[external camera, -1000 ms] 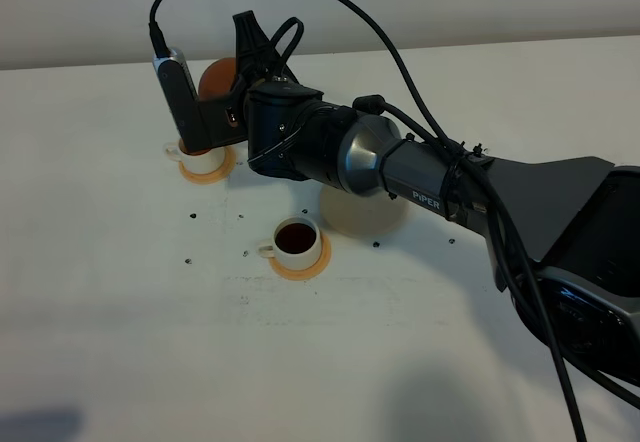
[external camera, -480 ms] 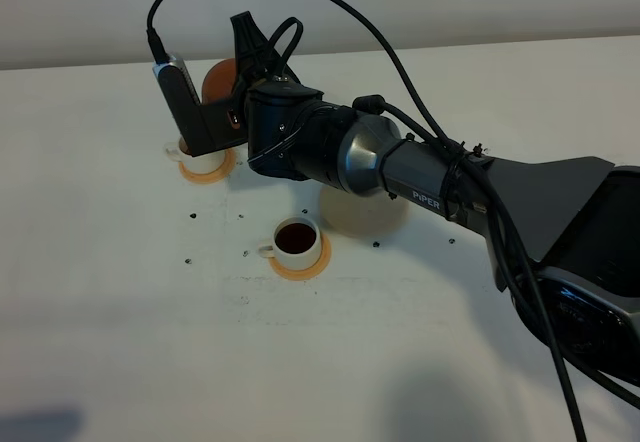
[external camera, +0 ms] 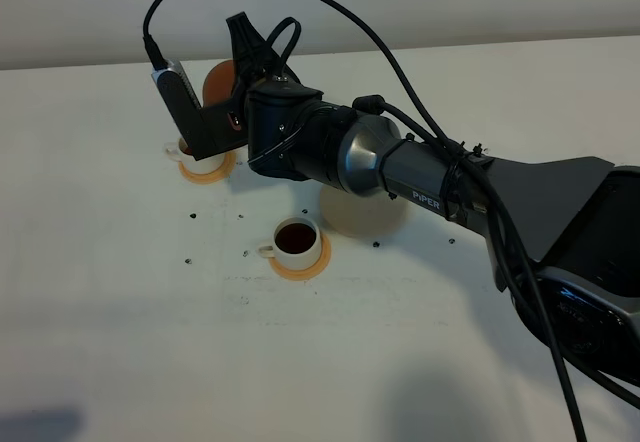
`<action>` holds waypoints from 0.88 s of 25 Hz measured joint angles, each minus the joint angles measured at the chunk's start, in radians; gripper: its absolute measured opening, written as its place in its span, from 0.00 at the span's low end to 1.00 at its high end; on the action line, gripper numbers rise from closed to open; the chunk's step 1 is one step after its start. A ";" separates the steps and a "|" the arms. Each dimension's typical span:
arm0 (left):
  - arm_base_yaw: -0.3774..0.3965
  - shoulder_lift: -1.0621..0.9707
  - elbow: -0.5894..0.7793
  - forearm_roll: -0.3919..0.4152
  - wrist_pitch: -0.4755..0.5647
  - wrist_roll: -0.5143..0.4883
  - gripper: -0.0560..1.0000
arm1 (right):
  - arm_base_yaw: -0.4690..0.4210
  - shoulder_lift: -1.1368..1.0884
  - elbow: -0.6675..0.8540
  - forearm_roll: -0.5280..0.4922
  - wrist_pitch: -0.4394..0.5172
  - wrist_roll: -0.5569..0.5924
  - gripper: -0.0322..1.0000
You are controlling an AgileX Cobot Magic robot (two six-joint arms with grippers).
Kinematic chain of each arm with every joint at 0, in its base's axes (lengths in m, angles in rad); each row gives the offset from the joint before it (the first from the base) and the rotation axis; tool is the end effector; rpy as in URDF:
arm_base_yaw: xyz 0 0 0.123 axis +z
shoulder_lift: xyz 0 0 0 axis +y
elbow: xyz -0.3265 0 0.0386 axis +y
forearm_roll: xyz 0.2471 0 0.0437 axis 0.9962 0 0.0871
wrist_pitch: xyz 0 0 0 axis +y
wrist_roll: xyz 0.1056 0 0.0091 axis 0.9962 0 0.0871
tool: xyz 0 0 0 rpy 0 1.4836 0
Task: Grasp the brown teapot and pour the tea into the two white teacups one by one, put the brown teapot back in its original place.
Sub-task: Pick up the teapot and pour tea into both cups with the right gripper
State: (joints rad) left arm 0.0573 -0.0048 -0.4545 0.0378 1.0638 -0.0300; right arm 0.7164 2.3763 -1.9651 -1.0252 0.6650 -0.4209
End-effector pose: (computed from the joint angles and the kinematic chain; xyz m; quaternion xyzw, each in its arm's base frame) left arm -0.0327 0.0016 0.2563 -0.0381 0.8635 0.0258 0.5023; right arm 0.4699 0.3349 0.2039 -0.6880 0.5511 -0.3595 0.3062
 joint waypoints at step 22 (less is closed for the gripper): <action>0.000 0.000 0.000 0.000 0.000 0.000 0.39 | 0.000 0.000 0.000 -0.029 0.000 -0.025 0.11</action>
State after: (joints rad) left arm 0.0573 -0.0048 -0.4545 0.0378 1.0638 -0.0300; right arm 0.7164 2.3763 -1.9651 -1.0546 0.6650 -0.4457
